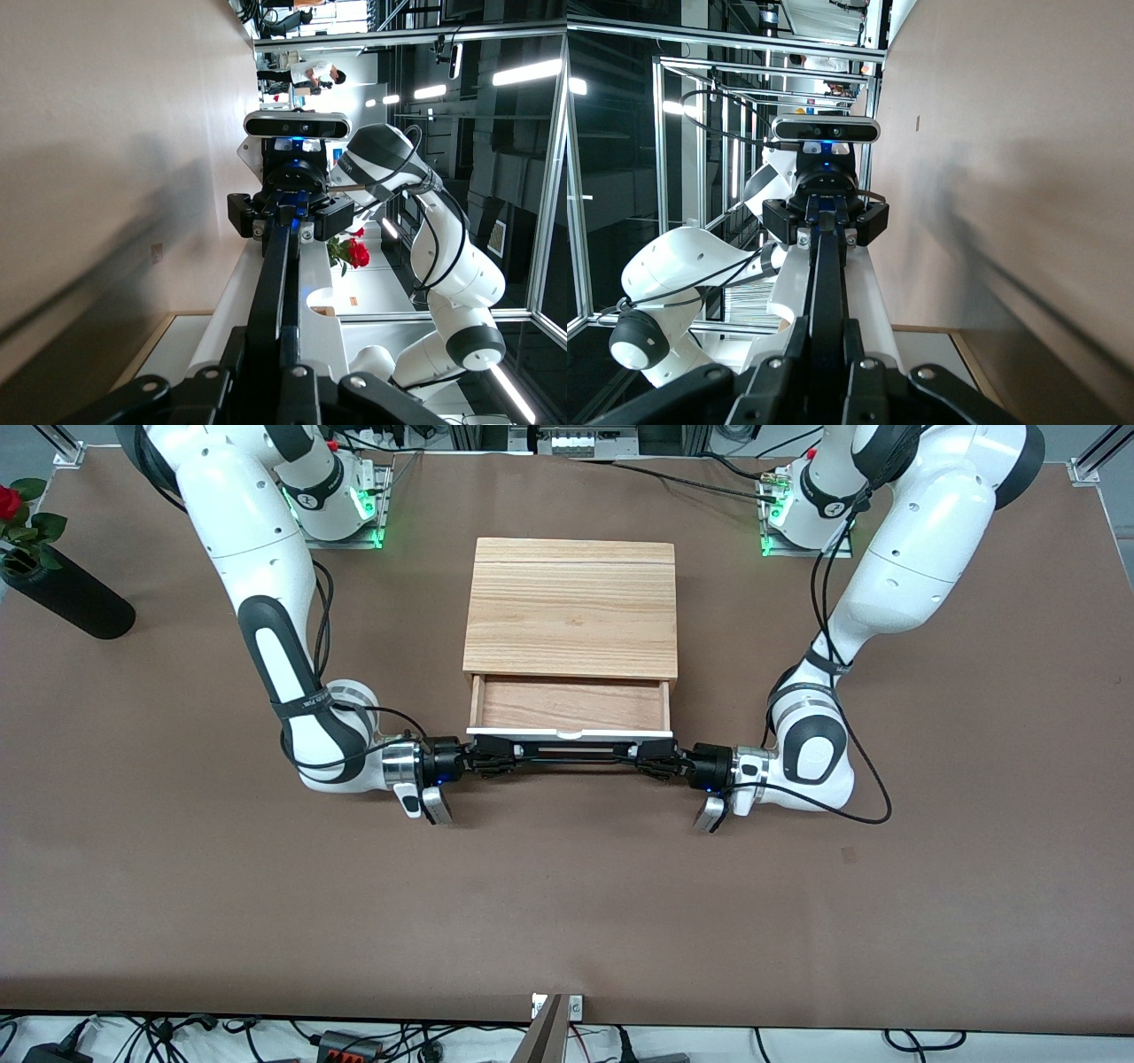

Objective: Pull top drawer with both arms simultaneously
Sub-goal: 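Open both grippers and draw them back from the handle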

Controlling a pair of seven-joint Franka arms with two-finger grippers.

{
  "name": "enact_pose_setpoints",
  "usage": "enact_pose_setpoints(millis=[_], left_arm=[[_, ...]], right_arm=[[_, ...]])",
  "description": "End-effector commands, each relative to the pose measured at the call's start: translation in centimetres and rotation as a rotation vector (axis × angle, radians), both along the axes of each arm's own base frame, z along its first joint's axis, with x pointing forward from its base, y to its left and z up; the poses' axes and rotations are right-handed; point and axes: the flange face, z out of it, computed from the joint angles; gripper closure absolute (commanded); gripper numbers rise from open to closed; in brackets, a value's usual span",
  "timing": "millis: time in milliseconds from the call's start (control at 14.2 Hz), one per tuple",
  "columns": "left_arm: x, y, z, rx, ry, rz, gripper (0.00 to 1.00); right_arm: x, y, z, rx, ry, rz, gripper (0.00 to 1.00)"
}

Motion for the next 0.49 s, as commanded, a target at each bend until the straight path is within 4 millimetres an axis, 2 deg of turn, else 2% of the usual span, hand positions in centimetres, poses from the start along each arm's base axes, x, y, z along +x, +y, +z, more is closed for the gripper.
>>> enact_pose_setpoints(millis=[0,70,141,282,352,423], left_arm=[[1.8,1.4,1.3,-0.027,-0.037,0.032,0.87],[1.9,1.6,1.3,-0.023,-0.039,0.034,0.87],[2.0,1.8,1.3,-0.02,-0.039,0.036,0.87],[2.0,1.8,1.4,-0.02,-0.041,0.035,0.84],[2.0,1.8,1.3,-0.017,-0.042,0.035,0.77],[2.0,1.9,1.2,-0.016,-0.04,0.036,0.57]], right_arm=[[1.4,-2.0,-1.9,-0.044,-0.018,-0.011,0.97],[1.4,-1.9,-1.9,-0.044,-0.019,-0.007,0.89],[1.3,-1.7,-1.9,-0.049,-0.022,0.0,0.73],[1.3,-2.0,-1.4,-0.091,-0.031,0.048,0.15],[1.4,-2.6,-1.1,-0.097,-0.034,0.058,0.0],[1.7,-3.2,-0.8,-0.107,-0.041,0.059,0.0]])
